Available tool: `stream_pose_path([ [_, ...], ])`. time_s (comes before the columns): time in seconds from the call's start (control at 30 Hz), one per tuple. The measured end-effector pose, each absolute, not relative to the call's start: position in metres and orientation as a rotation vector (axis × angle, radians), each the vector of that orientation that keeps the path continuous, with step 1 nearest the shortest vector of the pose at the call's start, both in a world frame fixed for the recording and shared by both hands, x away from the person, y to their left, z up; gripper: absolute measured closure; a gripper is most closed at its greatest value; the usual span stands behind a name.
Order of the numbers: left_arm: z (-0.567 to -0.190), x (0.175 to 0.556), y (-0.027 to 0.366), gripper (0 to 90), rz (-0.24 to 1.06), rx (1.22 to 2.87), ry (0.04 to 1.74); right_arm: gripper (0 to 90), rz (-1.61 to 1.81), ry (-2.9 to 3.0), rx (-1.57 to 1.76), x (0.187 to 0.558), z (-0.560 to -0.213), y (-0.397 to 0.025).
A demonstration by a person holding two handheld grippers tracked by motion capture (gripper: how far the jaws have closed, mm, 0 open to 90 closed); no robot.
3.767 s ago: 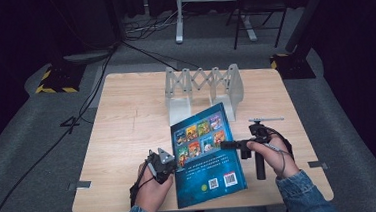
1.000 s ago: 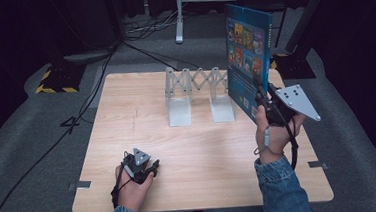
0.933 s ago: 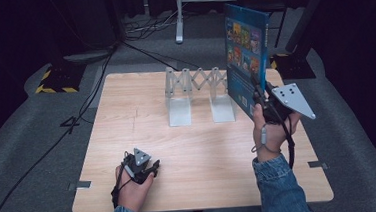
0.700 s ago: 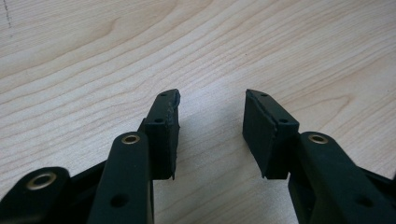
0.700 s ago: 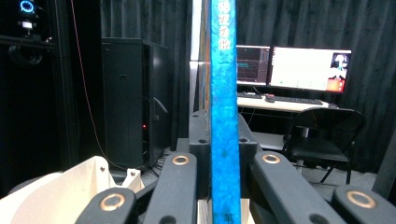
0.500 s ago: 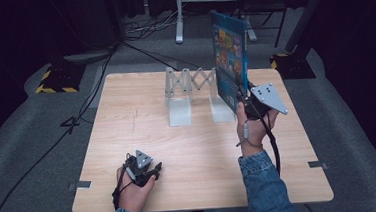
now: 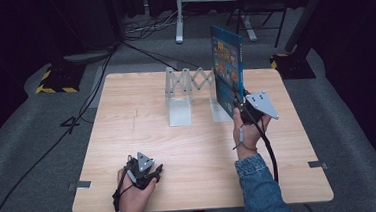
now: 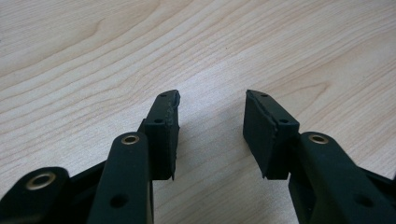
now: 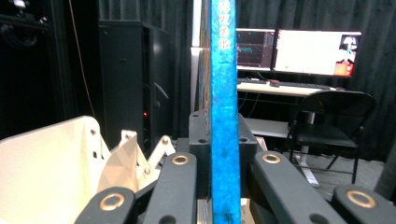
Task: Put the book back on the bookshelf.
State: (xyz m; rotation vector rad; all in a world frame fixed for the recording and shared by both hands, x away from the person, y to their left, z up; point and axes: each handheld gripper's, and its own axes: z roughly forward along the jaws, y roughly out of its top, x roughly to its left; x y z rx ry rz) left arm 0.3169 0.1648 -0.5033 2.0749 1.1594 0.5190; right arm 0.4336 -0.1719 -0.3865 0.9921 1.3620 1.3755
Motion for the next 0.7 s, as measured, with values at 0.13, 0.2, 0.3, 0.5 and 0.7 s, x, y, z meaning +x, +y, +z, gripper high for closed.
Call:
stream_pose_path([
  [0.13, -0.503, 0.317, 0.164, 56.1, 0.513, 2.078, 1.159, 83.5, 1.372, 1.381, 0.997, 0.434, -0.396, -0.171],
  [0.2, -0.503, 0.317, 0.164, 56.8, 0.506, 2.082, 1.16, 83.4, 1.373, 1.386, 0.989, 0.433, -0.402, -0.17],
  [0.3, -0.503, 0.317, 0.165, 56.9, 0.504, 2.086, 1.148, 83.4, 1.364, 1.375, 0.974, 0.433, -0.408, -0.168],
  [0.5, -0.503, 0.318, 0.165, 56.2, 0.487, 2.089, 1.144, 83.1, 1.373, 1.358, 0.957, 0.424, -0.417, -0.166],
  [0.7, -0.503, 0.32, 0.165, 55.8, 0.478, 2.086, 1.138, 82.6, 1.367, 1.362, 0.956, 0.411, -0.429, -0.166],
])
